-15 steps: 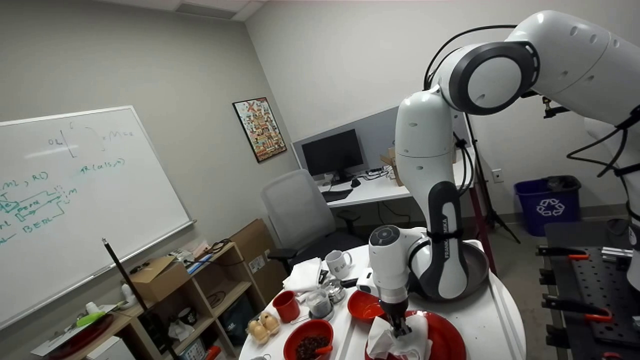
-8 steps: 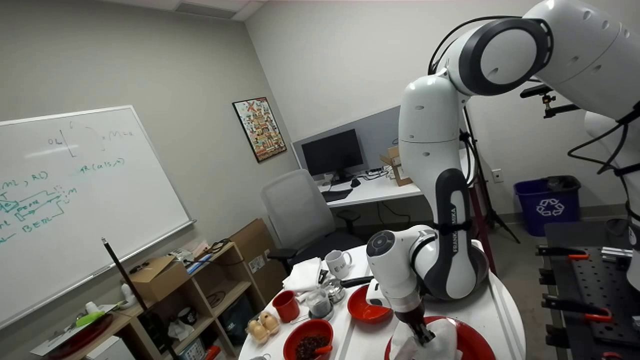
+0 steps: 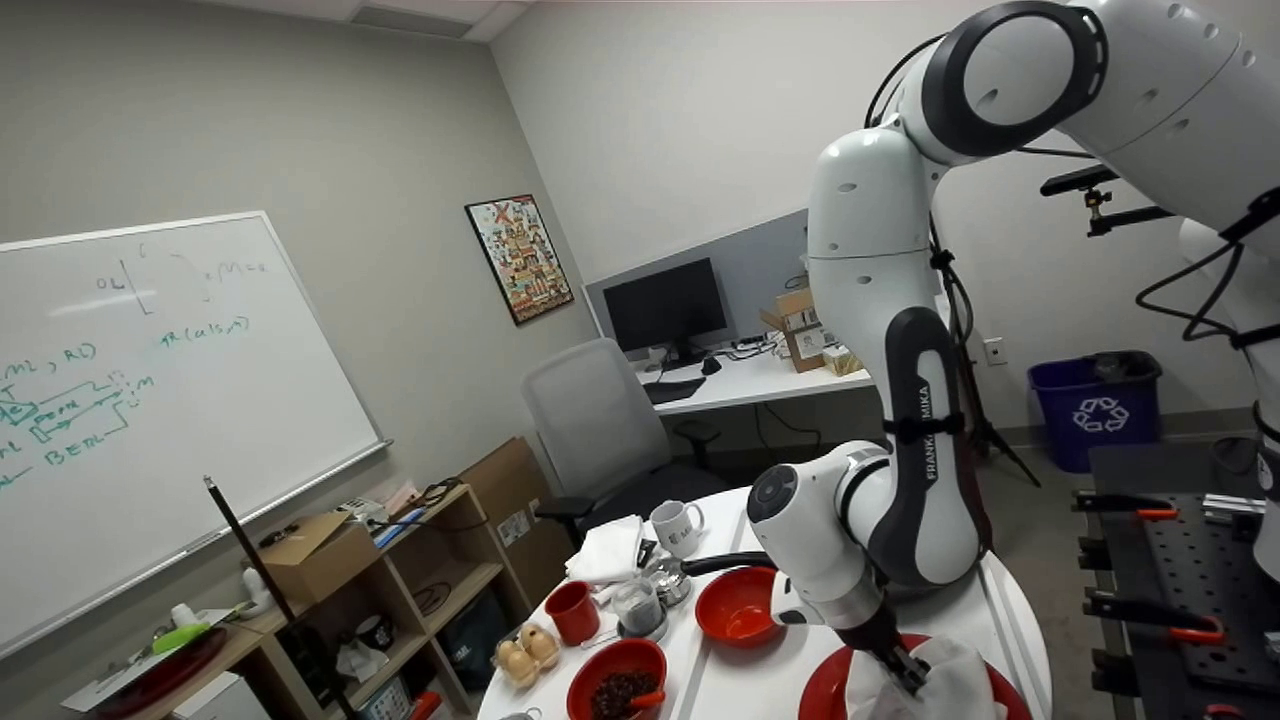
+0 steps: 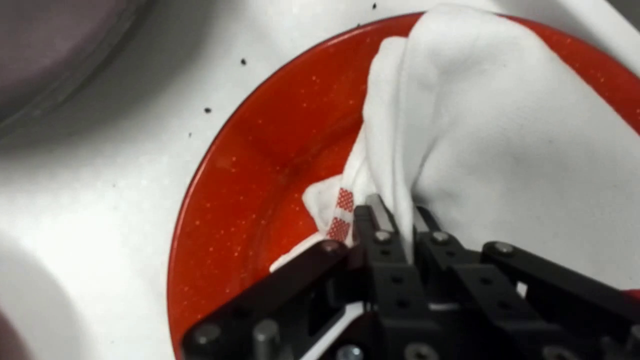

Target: Wipe the red plate with a towel

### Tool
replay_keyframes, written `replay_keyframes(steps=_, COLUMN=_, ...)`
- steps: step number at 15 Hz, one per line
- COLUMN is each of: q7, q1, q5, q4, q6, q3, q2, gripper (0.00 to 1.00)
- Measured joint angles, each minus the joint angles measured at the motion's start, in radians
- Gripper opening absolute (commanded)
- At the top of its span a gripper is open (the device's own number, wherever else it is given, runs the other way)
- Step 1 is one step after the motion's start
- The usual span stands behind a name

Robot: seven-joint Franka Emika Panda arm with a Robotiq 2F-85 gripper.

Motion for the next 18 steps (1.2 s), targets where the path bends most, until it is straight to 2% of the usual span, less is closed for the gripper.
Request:
replay_keyframes(steps=6, q7=0.014, q1=-0.031, q5=-0.014, q4=-0.035, q6=-0.062, q3=0.000, q2=-0.033, gripper=0.07)
replay_keyframes(steps=9, q7=0.083, q1=-0.024, q5=-0.094, q4=-0.045, q6=-0.051, q3=-0.034, q2=-0.048, gripper=0.07)
replay_keyframes(steps=14, q7=0.257, q1=0.016, q5=-0.307, q4=-0.049, q6=0.078, q3=-0.111, q2=-0.043, gripper=0.07)
replay_keyframes(steps=18, q7=0.290, q1=0.017, q5=-0.389, q4=-0.049, q6=0.215, q3=-0.117, q2=-0.018, gripper=0.07)
